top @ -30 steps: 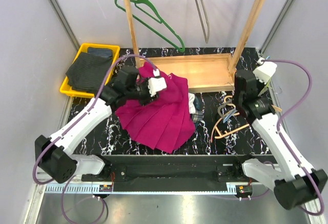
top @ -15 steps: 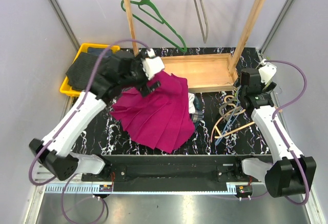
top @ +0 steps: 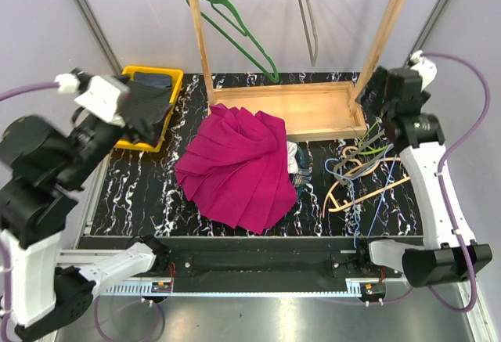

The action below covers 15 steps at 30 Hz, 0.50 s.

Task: Remove the skirt from the hanger

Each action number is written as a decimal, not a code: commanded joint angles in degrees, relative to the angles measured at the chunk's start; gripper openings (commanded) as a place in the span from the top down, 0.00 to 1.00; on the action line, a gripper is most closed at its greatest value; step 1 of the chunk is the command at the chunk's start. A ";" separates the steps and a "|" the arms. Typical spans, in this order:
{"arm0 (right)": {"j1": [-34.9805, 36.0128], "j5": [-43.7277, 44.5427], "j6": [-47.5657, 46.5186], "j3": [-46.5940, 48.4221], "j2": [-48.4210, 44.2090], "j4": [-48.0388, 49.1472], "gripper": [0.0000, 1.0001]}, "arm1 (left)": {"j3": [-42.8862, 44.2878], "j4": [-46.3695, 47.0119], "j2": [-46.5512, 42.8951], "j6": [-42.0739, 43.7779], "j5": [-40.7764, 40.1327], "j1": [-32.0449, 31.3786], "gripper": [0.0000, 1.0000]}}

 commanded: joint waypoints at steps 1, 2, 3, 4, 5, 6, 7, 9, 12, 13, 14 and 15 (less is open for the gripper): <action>0.00 -5.37 2.05 12.15 1.97 -12.71 0.00 | -1.84 -3.13 -2.42 -3.88 -8.43 -0.23 0.01; 0.09 -9.21 2.66 12.08 0.65 -12.20 0.00 | -2.63 -3.74 -3.64 -4.67 -8.69 -0.14 0.01; 0.09 -11.60 3.19 11.56 -2.49 -10.54 0.00 | -3.25 -4.09 -4.17 -5.46 -8.70 0.55 0.01; 0.00 -13.89 4.15 10.16 -4.09 -9.74 0.00 | -4.04 -4.36 -4.70 -7.91 -8.70 1.26 0.01; 0.09 -19.22 4.60 9.45 -5.58 -9.12 0.00 | -6.05 -5.41 -5.66 -9.41 -8.09 2.31 0.01; 0.18 -22.14 4.78 8.75 -8.30 -8.07 0.00 | -7.63 -5.85 -6.37 -10.99 -7.82 4.32 0.01; 0.26 -28.87 5.04 7.52 -9.72 -7.80 0.00 | -9.04 -6.12 -7.07 -13.70 -7.21 5.03 0.01; 0.79 -33.31 4.87 5.76 -13.66 -7.71 0.00 | -12.90 -6.73 -9.01 -15.48 -7.29 6.27 0.01; 1.67 -37.54 5.56 4.52 -17.71 -7.97 0.00 | -15.29 -7.09 -9.63 -17.24 -8.08 6.71 0.01; 1.76 -39.82 5.66 4.52 -18.25 -7.97 0.00 | -15.30 -7.17 -9.45 -17.33 -7.91 6.71 0.01; 1.67 -40.80 5.92 4.69 -18.69 -7.88 0.00 | -15.03 -7.09 -8.93 -17.42 -7.82 6.71 0.01; 1.76 -41.50 6.01 5.13 -18.87 -7.88 0.00 | -14.68 -7.00 -8.66 -17.68 -7.64 6.71 0.01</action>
